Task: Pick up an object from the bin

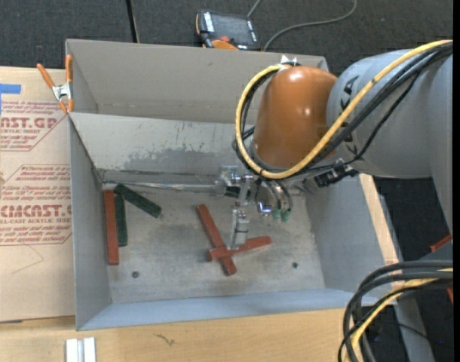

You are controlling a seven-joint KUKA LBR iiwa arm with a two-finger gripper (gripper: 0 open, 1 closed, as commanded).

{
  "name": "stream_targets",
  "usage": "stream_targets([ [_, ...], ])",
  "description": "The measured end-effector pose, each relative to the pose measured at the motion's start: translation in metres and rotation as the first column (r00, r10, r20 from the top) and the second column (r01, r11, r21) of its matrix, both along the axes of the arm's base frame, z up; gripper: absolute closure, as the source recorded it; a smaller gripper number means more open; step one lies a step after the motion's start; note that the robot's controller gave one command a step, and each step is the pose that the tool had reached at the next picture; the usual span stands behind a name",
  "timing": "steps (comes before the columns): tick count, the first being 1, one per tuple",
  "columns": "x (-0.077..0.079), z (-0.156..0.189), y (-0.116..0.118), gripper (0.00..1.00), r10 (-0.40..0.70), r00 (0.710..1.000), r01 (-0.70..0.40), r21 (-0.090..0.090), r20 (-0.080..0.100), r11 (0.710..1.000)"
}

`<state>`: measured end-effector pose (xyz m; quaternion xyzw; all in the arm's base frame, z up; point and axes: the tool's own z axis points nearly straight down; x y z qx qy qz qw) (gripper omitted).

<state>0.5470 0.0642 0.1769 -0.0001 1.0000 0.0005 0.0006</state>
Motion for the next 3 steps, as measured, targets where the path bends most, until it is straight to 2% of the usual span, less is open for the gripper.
stream_targets([
  [1,-0.055,-0.023,-0.071,0.0,-0.111,0.994,0.111,-0.004,-0.006,0.994],
  [2,-0.062,-0.002,-0.113,0.0,0.016,1.0,-0.016,-0.002,0.001,1.0],
  [3,-0.027,-0.112,-0.106,0.0,0.116,0.993,-0.116,0.0,-0.006,0.993],
])
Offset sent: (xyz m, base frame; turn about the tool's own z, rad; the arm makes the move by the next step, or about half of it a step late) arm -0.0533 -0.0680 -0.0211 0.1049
